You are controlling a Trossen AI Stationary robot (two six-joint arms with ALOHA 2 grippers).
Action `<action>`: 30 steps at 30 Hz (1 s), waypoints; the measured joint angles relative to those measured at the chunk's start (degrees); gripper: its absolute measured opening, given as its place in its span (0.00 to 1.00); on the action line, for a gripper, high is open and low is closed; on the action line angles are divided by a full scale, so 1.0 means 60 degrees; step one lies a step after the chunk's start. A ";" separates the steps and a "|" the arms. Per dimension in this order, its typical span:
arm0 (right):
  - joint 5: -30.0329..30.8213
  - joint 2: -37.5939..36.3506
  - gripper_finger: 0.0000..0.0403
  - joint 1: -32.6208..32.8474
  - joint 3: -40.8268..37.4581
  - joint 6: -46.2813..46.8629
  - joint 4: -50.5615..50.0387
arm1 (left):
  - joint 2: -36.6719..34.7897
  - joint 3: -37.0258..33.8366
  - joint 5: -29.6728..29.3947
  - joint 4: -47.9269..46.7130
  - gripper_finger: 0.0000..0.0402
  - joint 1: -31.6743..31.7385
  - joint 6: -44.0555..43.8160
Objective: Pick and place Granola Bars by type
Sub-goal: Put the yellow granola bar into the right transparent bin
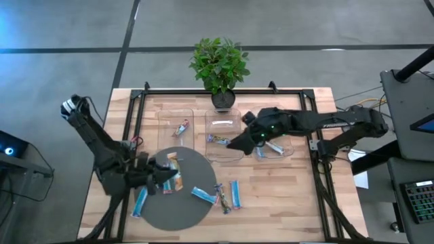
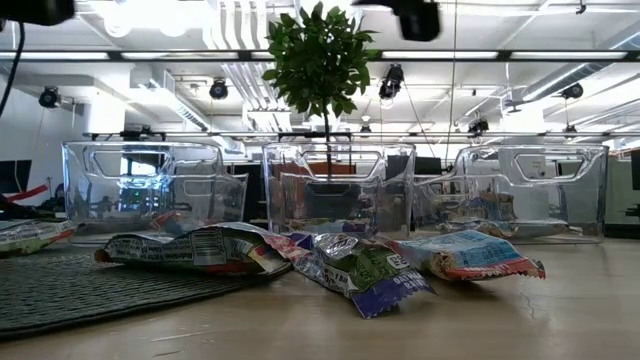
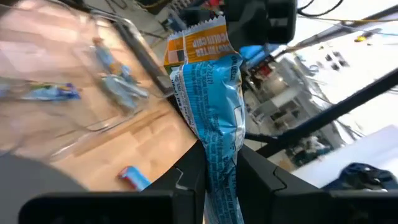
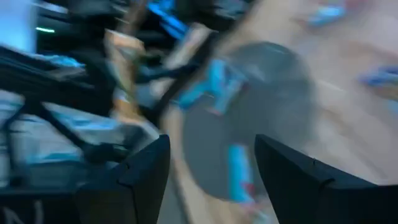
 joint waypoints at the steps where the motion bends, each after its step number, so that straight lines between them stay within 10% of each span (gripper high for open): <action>1: -0.0154 0.0174 0.56 0.0000 -0.0007 0.0088 0.0506 | 0.0046 -0.0134 0.0300 0.0613 0.13 0.0210 0.0435; 30: -0.0704 0.3626 0.56 0.0503 0.2658 0.0020 0.2217 | 0.0449 -0.0363 0.3254 0.1877 0.13 0.2625 0.2616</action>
